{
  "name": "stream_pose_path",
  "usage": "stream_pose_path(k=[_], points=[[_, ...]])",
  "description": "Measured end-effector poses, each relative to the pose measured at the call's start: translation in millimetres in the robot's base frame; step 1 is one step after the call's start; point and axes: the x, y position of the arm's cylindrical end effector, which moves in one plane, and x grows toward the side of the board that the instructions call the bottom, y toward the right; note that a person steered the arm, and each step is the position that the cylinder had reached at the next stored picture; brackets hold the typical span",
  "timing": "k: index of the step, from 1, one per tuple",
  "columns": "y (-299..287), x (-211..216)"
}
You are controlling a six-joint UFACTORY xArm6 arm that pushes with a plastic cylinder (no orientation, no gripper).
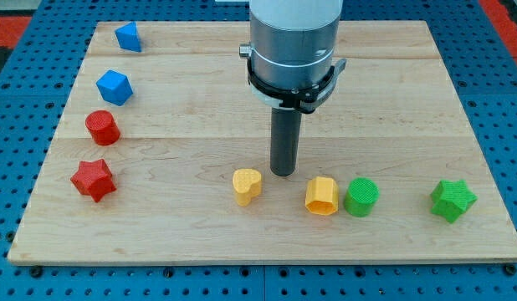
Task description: Move the blue cube to the top right
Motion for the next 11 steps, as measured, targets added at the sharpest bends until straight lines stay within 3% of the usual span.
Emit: stream_pose_path(k=[8, 10, 11], points=[[-3.8, -12.8], [-77.8, -48.7], [-174.0, -91.5]])
